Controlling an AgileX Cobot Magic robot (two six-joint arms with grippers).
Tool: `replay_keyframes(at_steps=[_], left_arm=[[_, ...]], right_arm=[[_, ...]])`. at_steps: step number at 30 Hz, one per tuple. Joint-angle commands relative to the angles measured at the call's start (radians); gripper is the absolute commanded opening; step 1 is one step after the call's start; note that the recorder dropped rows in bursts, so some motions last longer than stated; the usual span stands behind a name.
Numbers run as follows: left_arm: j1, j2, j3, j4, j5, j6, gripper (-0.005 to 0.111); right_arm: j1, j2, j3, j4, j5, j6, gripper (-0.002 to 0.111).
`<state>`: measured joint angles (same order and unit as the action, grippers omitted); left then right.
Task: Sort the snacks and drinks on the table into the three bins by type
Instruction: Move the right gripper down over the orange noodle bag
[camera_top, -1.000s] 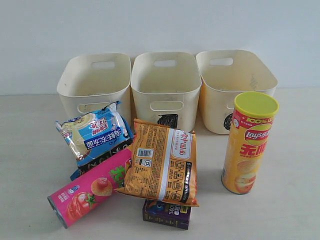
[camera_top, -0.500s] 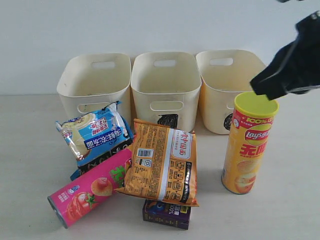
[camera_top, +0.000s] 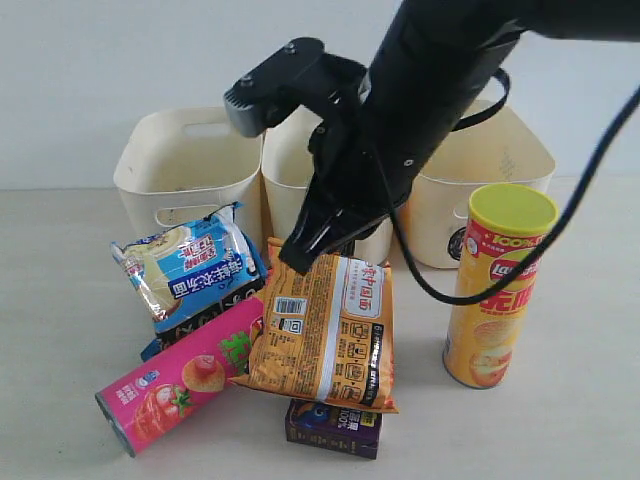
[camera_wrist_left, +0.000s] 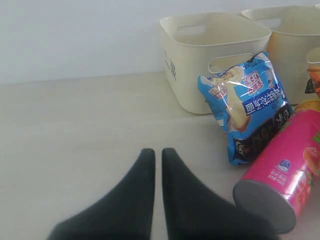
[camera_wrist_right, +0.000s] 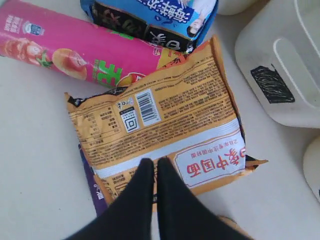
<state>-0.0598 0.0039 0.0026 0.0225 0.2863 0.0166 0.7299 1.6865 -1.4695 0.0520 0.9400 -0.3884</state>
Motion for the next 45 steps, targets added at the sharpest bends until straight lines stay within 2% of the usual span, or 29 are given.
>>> replay_keyframes(at_steps=[1, 3, 4, 5, 7, 8, 13, 18, 31, 34, 39, 45], left_arm=[[-0.002, -0.004, -0.003, 0.000, -0.006, -0.009, 0.004], [-0.002, -0.004, -0.003, 0.000, -0.006, -0.009, 0.004], [-0.002, -0.004, -0.003, 0.000, -0.006, -0.009, 0.004], [-0.002, -0.004, -0.003, 0.000, -0.006, -0.009, 0.004], [-0.002, -0.004, -0.003, 0.000, -0.006, -0.009, 0.004], [-0.002, -0.004, -0.003, 0.000, -0.006, -0.009, 0.004], [-0.002, -0.004, -0.003, 0.000, -0.006, -0.009, 0.004], [-0.002, -0.004, -0.003, 0.000, -0.006, -0.009, 0.004], [-0.002, -0.004, -0.003, 0.000, -0.006, -0.009, 0.004], [-0.002, -0.004, -0.003, 0.000, -0.006, -0.009, 0.004], [-0.002, -0.004, -0.003, 0.000, -0.006, -0.009, 0.004], [-0.002, -0.004, -0.003, 0.000, -0.006, -0.009, 0.004]], right_arm=[[0.000, 0.091, -0.085, -0.052, 0.038, -0.041, 0.001], [0.000, 0.126, -0.121, -0.064, 0.038, -0.041, 0.013], [0.000, 0.141, -0.139, -0.076, 0.034, -0.041, 0.029], [0.000, 0.147, -0.139, -0.084, 0.020, -0.043, 0.039], [-0.002, 0.160, -0.139, -0.126, -0.006, -0.043, 0.073], [-0.005, 0.167, -0.139, -0.160, -0.019, -0.025, 0.086], [-0.075, 0.194, -0.139, -0.148, -0.089, 0.145, 0.085], [-0.151, 0.221, -0.141, 0.051, -0.065, 0.169, 0.085], [-0.152, 0.357, -0.246, 0.014, -0.012, 0.222, 0.085], [-0.161, 0.383, -0.263, 0.006, 0.019, 0.185, 0.085], [-0.165, 0.399, -0.265, 0.012, 0.016, -0.014, 0.085], [-0.182, 0.401, -0.265, 0.026, 0.016, -0.080, 0.085]])
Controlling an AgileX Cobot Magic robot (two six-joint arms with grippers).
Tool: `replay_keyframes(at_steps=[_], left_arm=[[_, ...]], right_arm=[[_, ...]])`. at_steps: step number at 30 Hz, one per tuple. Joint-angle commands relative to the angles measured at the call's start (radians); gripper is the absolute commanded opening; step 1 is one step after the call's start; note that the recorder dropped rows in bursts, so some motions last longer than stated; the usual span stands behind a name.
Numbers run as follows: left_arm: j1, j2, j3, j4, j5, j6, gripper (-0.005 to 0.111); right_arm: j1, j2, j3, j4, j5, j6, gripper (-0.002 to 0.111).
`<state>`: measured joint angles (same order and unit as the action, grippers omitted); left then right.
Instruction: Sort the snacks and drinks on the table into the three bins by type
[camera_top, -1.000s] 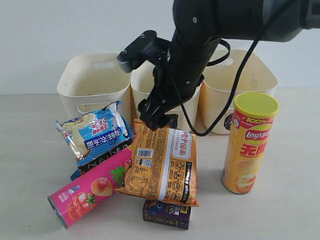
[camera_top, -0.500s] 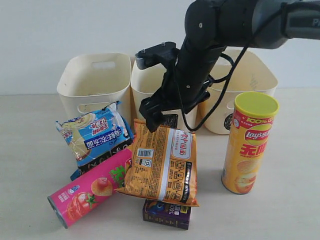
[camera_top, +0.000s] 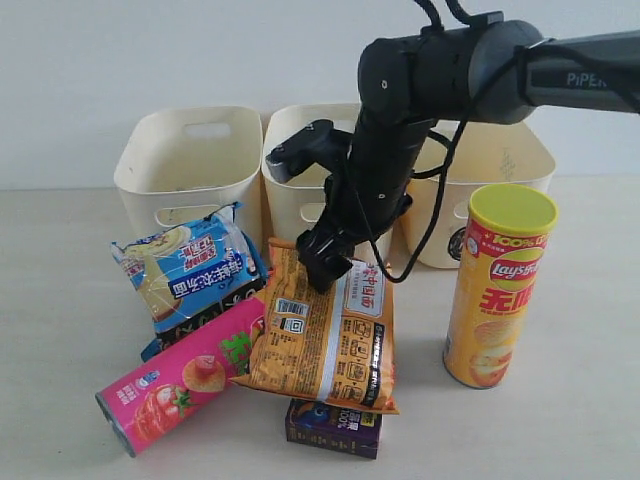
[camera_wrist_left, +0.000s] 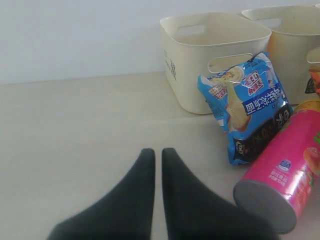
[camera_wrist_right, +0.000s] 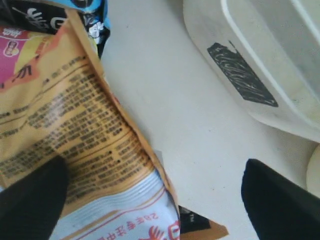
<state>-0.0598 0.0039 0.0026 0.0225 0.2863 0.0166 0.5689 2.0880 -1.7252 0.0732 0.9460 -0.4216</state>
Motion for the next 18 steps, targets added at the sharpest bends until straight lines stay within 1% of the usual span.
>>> replay_keyframes(at_steps=[1, 4, 7, 9, 13, 16, 18], left_arm=[[-0.002, -0.004, -0.003, 0.000, -0.006, -0.009, 0.004], [-0.002, -0.004, -0.003, 0.000, -0.006, -0.009, 0.004], [-0.002, -0.004, -0.003, 0.000, -0.006, -0.009, 0.004], [-0.002, -0.004, -0.003, 0.000, -0.006, -0.009, 0.004], [-0.002, -0.004, -0.003, 0.000, -0.006, -0.009, 0.004], [-0.002, -0.004, -0.003, 0.000, -0.006, -0.009, 0.004], [-0.002, -0.004, -0.003, 0.000, -0.006, -0.009, 0.004]], right_arm=[[-0.029, 0.000, -0.009, 0.016, 0.027, -0.058, 0.085], [-0.054, -0.006, -0.013, 0.111, 0.108, -0.123, 0.084], [-0.073, -0.034, -0.013, 0.203, 0.110, -0.101, 0.076], [-0.073, -0.051, -0.013, 0.211, 0.077, -0.012, 0.072], [-0.069, -0.081, -0.013, 0.222, 0.076, 0.087, 0.072], [-0.066, -0.103, -0.013, 0.222, 0.119, 0.096, 0.072], [-0.044, -0.111, -0.013, 0.219, 0.171, 0.089, 0.072]])
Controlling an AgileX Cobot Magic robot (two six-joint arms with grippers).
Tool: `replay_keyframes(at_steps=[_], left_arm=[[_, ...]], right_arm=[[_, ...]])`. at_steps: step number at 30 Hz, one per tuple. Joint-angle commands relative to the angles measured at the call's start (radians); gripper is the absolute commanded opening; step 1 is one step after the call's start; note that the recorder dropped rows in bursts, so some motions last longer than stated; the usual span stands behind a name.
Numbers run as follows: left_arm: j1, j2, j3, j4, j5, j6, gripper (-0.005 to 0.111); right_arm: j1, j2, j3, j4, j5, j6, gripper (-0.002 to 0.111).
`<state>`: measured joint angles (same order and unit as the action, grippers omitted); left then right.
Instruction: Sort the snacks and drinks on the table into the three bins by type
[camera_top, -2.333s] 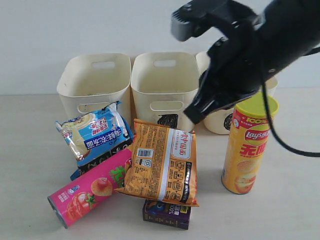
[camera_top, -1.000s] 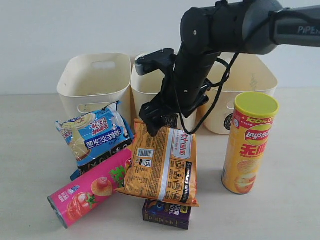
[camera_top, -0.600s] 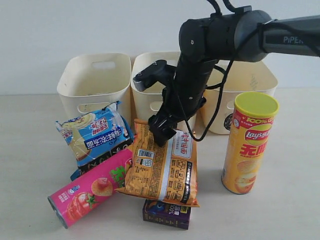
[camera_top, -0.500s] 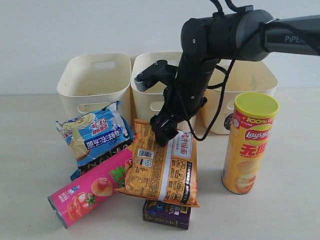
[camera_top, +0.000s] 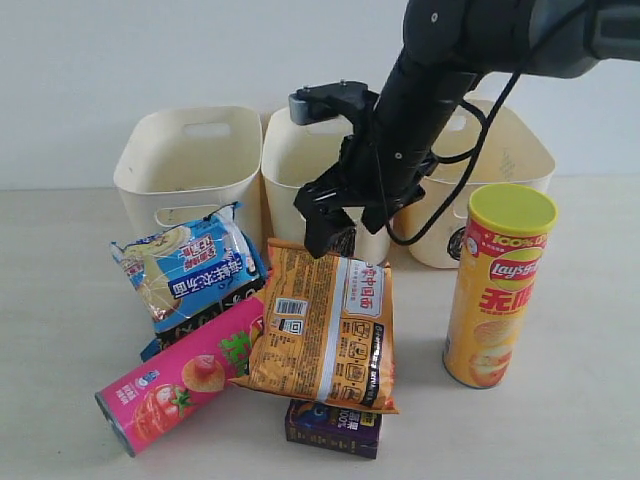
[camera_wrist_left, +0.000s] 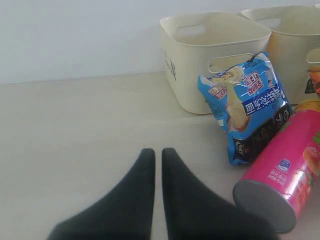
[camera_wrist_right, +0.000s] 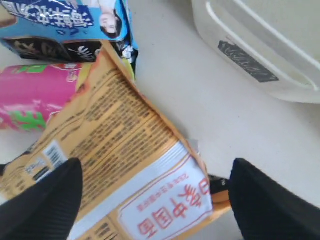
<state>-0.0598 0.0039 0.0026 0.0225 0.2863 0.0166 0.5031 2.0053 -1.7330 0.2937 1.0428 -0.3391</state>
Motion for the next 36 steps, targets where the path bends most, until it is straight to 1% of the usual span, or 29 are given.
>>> replay_keyframes(at_steps=[1, 4, 9, 11, 13, 14, 17, 20, 23, 26, 29, 32, 36], left_arm=[[-0.002, -0.004, -0.003, 0.000, -0.006, -0.009, 0.004], [-0.002, -0.004, -0.003, 0.000, -0.006, -0.009, 0.004], [-0.002, -0.004, -0.003, 0.000, -0.006, -0.009, 0.004], [-0.002, -0.004, -0.003, 0.000, -0.006, -0.009, 0.004], [-0.002, -0.004, -0.003, 0.000, -0.006, -0.009, 0.004], [-0.002, -0.004, -0.003, 0.000, -0.006, -0.009, 0.004], [-0.002, -0.004, -0.003, 0.000, -0.006, -0.009, 0.004], [-0.002, -0.004, -0.003, 0.000, -0.006, -0.009, 0.004], [-0.002, -0.004, -0.003, 0.000, -0.006, -0.009, 0.004], [-0.002, -0.004, -0.003, 0.000, -0.006, -0.009, 0.004], [-0.002, -0.004, -0.003, 0.000, -0.006, -0.009, 0.004], [-0.002, -0.004, -0.003, 0.000, -0.006, -0.009, 0.004], [-0.002, -0.004, -0.003, 0.000, -0.004, -0.009, 0.004]], right_arm=[[0.038, -0.028, -0.005, -0.008, 0.091, 0.006, 0.072], [0.113, -0.028, -0.005, -0.058, 0.093, 0.051, 0.072], [0.295, -0.028, -0.005, -0.294, 0.066, 0.080, 0.072], [0.345, -0.028, -0.005, -0.366, 0.066, 0.060, 0.072], [0.374, -0.028, -0.007, -0.376, 0.057, 0.053, 0.072], [0.384, -0.028, -0.012, -0.374, 0.052, 0.081, 0.072], [0.391, -0.028, -0.029, -0.378, 0.030, 0.288, 0.072], [0.391, -0.028, -0.037, -0.419, 0.076, 0.420, 0.072], [0.391, -0.028, -0.033, -0.428, 0.165, 0.474, 0.072], [0.392, -0.035, -0.019, -0.428, 0.178, 0.526, 0.072], [0.403, -0.091, 0.084, -0.435, 0.175, 0.563, 0.071], [0.403, -0.176, 0.234, -0.432, 0.011, 0.598, 0.071], [0.392, -0.278, 0.411, -0.415, -0.160, 0.628, 0.071]])
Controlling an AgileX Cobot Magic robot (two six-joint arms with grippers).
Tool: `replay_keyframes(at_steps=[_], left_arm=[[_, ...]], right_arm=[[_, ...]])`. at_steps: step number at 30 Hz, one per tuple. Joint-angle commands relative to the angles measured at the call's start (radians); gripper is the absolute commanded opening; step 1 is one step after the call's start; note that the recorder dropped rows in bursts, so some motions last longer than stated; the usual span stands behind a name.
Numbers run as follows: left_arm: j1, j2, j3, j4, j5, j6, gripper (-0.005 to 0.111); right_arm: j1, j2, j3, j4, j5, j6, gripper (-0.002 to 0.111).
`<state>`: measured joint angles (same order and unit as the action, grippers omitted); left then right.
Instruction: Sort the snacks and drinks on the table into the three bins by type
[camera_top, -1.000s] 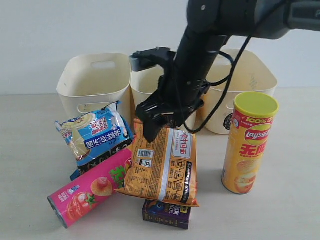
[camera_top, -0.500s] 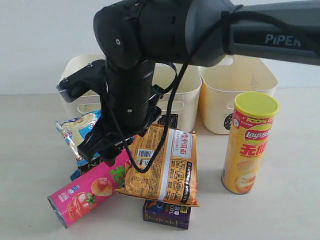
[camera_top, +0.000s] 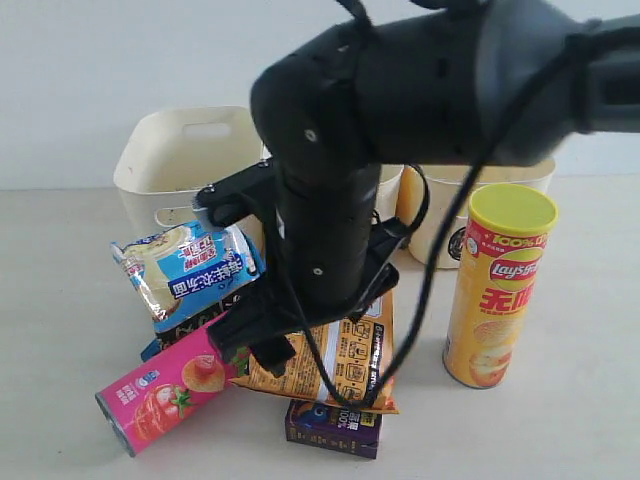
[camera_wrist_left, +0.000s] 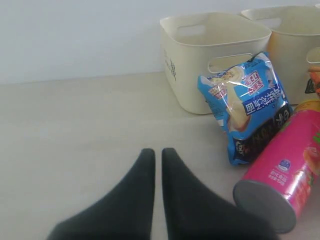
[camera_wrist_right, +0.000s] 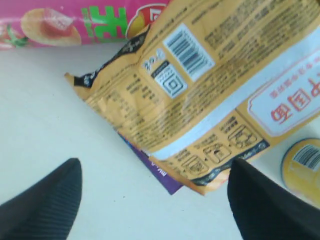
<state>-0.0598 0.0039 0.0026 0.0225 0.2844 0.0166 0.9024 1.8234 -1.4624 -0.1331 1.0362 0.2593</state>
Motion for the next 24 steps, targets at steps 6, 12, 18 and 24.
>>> replay_keyframes(at_steps=[6, 12, 18, 24], left_arm=[[-0.002, -0.004, -0.003, 0.000, -0.003, -0.009, 0.004], [-0.002, -0.004, -0.003, 0.000, -0.003, -0.009, 0.004], [-0.002, -0.004, -0.003, 0.000, -0.003, -0.009, 0.004], [-0.002, -0.004, -0.003, 0.000, -0.003, -0.009, 0.004]], right_arm=[[-0.050, -0.175, 0.338, 0.090, -0.316, 0.027, 0.071], [-0.092, -0.259, 0.492, 0.189, -0.453, 0.015, 0.071], [-0.094, -0.341, 0.744, 0.356, -0.722, 0.012, 0.071], [-0.096, -0.357, 0.932, 0.443, -1.046, 0.030, 0.071]])
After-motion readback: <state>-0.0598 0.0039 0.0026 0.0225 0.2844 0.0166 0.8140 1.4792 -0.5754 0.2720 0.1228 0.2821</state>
